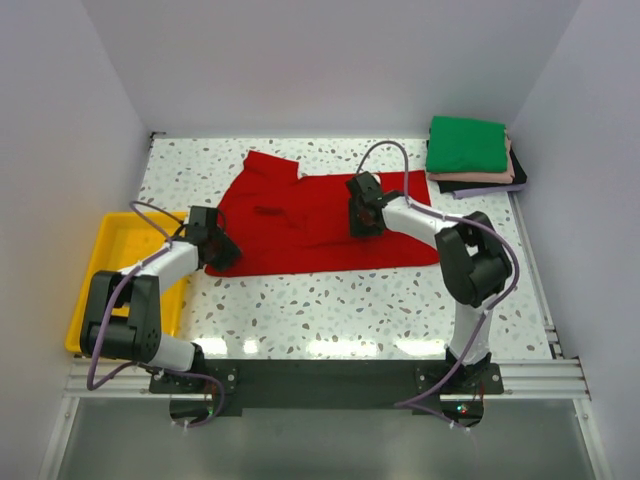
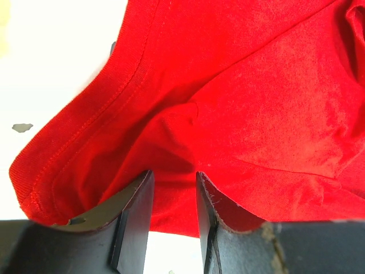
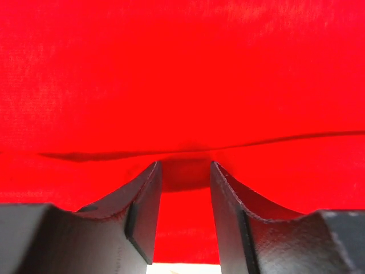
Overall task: Fold and stack the t-shirts
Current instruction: Fold the tshirt
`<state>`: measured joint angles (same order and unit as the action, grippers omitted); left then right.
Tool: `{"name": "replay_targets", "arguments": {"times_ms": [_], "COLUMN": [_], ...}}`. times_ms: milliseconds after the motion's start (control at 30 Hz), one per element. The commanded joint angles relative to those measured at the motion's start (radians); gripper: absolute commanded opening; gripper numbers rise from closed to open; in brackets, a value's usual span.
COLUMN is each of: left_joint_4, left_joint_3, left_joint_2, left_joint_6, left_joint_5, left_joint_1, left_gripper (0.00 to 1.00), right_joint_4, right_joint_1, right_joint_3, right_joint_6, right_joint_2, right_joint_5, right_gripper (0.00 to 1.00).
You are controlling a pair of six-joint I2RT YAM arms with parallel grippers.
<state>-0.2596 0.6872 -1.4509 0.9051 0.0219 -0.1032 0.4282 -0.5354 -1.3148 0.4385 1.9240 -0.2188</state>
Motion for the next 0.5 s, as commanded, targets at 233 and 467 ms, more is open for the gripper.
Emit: {"name": "replay_targets", "arguments": {"times_ms": [233,467], "left_joint_4": [-0.015,0.006], "left_joint_3": [-0.025,-0.067], "left_joint_2": [0.047,0.043], "left_joint_6": [-0.017,-0.012], "left_joint_5": [0.001,-0.017], "left_joint_1": [0.03,0.062], "left_gripper": [0.42,0.42], "right_joint_4": [0.014,-0.013], "right_joint_1": [0.054,0.052], "right_joint_3": [-0.084,0.066], "right_joint_6": [-0.031,0.012], "right_joint_2": [-0.028,-0.125], "right_joint_5": [-0.005,0.042], "right_gripper": [0.52,0.55]}}
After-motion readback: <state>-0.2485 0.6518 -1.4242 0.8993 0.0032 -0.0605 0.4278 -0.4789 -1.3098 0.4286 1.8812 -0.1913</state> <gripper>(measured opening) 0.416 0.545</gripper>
